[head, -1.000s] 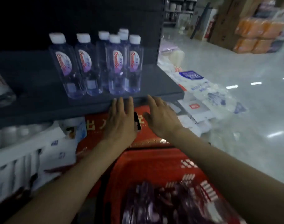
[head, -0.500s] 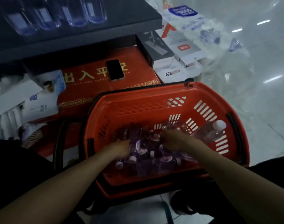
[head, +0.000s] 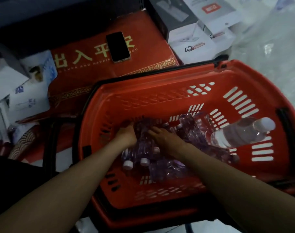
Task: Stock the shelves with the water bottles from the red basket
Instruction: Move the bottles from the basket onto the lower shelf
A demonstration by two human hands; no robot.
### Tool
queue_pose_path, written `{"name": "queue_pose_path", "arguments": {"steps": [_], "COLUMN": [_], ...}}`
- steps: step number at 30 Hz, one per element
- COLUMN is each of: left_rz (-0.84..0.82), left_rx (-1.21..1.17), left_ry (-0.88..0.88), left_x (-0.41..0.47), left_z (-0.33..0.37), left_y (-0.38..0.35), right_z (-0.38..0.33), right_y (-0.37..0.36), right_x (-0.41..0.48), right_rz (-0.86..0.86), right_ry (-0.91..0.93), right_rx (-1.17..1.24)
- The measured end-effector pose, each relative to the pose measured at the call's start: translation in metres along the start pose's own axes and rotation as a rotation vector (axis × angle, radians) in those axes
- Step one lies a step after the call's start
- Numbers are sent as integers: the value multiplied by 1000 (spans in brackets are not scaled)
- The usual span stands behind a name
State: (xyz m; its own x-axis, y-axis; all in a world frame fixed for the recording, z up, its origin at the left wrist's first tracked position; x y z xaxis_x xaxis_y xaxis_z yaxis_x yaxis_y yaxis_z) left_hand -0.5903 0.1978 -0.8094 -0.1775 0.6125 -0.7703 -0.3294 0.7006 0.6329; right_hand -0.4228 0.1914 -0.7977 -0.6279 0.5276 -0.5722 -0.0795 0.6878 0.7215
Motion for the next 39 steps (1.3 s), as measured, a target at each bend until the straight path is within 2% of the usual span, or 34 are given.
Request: {"name": "queue_pose_path", "arguments": {"steps": [4, 9, 11, 13, 16, 18, 20, 22, 25, 28, 30, 32, 35, 39], "left_rz": [71, -130, -184, -101, -93, -165, -160, -138, -142, -200, -286, -400, -506, -463], "left_rx": [136, 256, 423, 596, 604, 521, 445, 367, 172, -172, -491, -703, -775, -923], "left_ry": [0, -125, -197, -260, -286, -288, -336, -421, -470, -552, -628, -636, -627, -698], "left_x": [-2, -10, -15, -16, -11, -16, -22, -26, -27, -33, -48, -74, -109, -145], "left_z": [3, 9, 13, 9, 1, 4, 6, 3, -4, -9, -8, -3, 5, 15], "left_y": [5, -6, -12, -15, -18, -11, -6, -1, 4, 8, 15, 26, 54, 108], "right_z": [0, -7, -4, 0, 4, 6, 11, 20, 35, 50, 50, 39, 20, -2], "right_y": [-3, -5, -5, -6, -2, 1, 4, 9, 17, 19, 26, 47, 89, 142], "right_x": [1, 10, 13, 14, 10, 9, 7, 1, -13, -33, -49, -70, -100, -127], "right_rz": [59, 173, 186, 165, 164, 164, 101, 54, 100, 138, 159, 139, 97, 251], "right_ry": [11, 7, 0, -20, -33, -52, -93, -93, -56, -83, -51, -23, -27, -123], "right_rx": [-160, -315, -305, -253, -261, -291, -237, -113, 164, 450, 665, 860, 1013, 1192]}}
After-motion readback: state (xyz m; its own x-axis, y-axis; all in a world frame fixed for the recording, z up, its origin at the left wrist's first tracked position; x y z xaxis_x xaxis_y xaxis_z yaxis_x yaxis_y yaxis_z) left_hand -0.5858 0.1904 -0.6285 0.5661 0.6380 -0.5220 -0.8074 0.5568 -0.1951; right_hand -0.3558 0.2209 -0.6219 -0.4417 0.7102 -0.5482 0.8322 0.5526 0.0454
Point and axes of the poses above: each hand's wrist, its own x-axis towards the middle knuckle, its own y-axis out of the back of the hand, z = x × y, the point moved 1 cm from there along x, towards the middle knuckle, and after that the axes turned 7 degrees about -z, right-handed, at the moved point
